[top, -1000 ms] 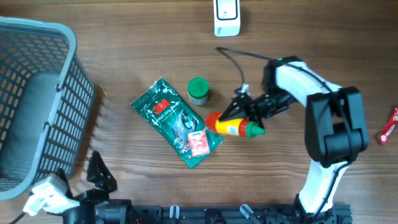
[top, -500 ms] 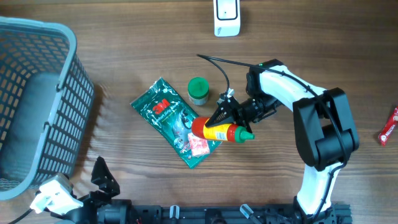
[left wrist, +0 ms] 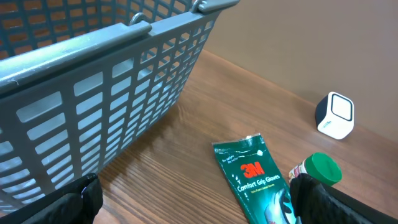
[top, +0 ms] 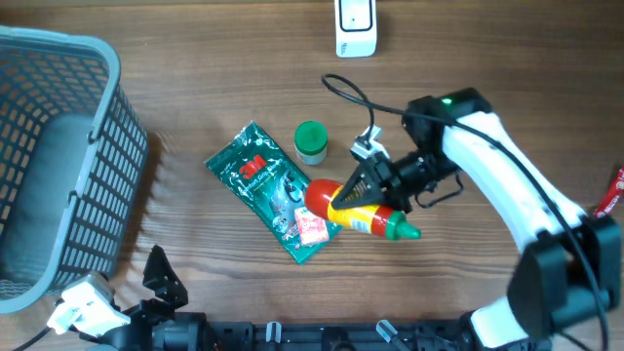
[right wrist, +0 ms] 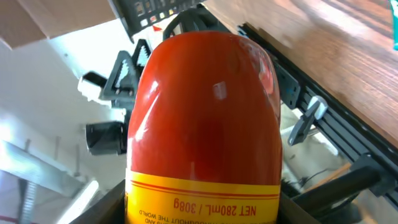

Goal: Scan the item barcode
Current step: 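Lift the sriracha bottle horizontally over the glove pack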

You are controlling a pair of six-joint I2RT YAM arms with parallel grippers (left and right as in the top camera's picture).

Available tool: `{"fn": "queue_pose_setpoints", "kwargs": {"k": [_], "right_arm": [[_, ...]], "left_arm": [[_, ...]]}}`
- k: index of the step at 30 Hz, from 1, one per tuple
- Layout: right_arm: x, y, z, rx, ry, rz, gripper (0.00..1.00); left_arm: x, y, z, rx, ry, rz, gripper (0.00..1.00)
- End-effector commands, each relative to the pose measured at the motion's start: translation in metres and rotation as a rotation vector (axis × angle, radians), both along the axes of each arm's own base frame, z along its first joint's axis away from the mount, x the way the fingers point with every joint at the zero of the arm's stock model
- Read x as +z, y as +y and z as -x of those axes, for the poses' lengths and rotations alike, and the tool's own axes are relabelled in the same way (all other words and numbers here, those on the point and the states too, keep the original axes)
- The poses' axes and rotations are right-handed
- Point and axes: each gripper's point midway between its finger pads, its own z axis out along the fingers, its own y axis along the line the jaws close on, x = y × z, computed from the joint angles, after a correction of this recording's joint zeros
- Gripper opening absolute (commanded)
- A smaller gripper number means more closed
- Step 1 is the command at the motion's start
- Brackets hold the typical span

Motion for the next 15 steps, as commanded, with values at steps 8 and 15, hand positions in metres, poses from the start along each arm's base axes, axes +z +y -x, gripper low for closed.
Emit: {"fn": "queue_pose_setpoints", "kwargs": {"k": [8,15], "right_arm": [[0.02,-0.002,0.008,-0.008,-0.066,-0.038,0.12],[-0.02,-0.002,-0.029,-0.084,-0.122,0.184,0.12]], "left_arm": [[0.001,0.0,0.0,0.001,-0.008,0.003,1.0],[0.001,0.0,0.0,0.001,-0.008,0.003,1.0]]}}
